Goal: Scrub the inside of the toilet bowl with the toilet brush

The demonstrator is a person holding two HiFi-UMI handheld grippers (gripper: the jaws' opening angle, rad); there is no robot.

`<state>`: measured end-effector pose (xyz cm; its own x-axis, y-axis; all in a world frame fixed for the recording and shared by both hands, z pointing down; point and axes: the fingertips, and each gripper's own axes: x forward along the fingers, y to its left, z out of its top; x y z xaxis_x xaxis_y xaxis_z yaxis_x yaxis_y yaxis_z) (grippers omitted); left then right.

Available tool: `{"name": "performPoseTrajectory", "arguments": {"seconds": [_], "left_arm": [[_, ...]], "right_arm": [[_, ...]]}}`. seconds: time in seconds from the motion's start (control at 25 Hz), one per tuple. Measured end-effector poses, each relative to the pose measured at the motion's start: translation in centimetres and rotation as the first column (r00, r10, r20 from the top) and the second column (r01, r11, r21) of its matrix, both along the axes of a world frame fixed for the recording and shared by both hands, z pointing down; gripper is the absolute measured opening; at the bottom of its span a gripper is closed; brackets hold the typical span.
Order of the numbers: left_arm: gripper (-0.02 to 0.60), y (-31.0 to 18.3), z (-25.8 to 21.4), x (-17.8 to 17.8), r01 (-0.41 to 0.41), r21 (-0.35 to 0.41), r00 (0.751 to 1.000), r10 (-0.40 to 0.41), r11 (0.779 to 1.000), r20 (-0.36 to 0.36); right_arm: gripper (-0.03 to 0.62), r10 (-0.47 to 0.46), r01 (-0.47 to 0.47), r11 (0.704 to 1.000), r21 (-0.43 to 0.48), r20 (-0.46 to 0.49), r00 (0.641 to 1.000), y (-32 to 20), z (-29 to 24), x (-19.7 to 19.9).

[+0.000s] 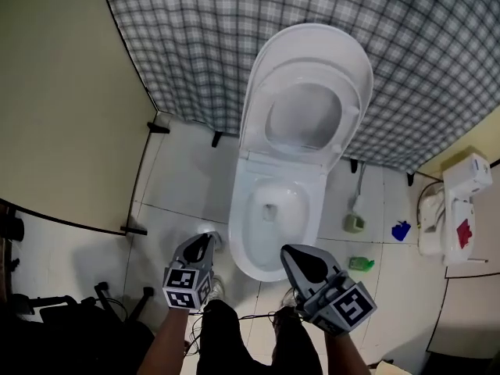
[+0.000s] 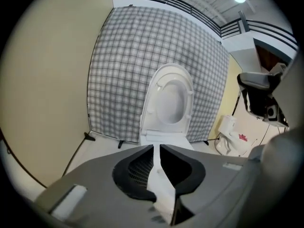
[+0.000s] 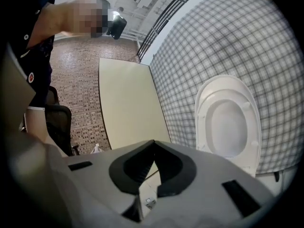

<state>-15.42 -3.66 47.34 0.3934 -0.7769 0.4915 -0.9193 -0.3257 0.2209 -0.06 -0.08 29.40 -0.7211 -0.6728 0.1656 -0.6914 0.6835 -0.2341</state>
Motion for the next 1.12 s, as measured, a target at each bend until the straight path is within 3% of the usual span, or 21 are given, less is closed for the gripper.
{"name": "performPoseTrajectory", "arguments": {"seconds": [0.32, 0.52, 0.68, 0.92, 1.12], "left_arm": [[0.153, 0.8, 12.6, -4.0, 0.071, -0.107, 0.995, -0.063, 0.992, 0.075], [0.182, 1.7, 21.0, -5.8, 0.055, -0.251, 0.982, -0.007, 0.966, 0.187], [0.223, 1.4, 24.6, -7.1, 0.051, -0.328, 0.958, 0.047, 0.943, 0.283], [0.242, 1.1, 29.6, -7.6, 0.014, -0.499, 0.94, 0.159, 0.867, 0.302], [0.241, 1.0, 32.1, -7.6, 0.019, -0.585, 0.936, 0.19, 0.811, 0.295]], "right_arm": [[0.0, -0.059, 0.058, 0.997, -0.045, -0.006, 0.998, -0.3, 7.4, -3.6], [0.0, -0.068, 0.068, 0.995, -0.068, -0.001, 0.998, -0.3, 10.4, -5.4], [0.0, -0.078, 0.077, 0.993, -0.093, -0.008, 0.997, 0.1, 12.4, -6.3], [0.0, -0.057, 0.058, 0.991, -0.123, 0.011, 0.998, -0.3, 14.3, -6.7], [0.0, -0.058, 0.059, 0.988, -0.143, 0.011, 0.998, -0.8, 15.2, -7.1]]}}
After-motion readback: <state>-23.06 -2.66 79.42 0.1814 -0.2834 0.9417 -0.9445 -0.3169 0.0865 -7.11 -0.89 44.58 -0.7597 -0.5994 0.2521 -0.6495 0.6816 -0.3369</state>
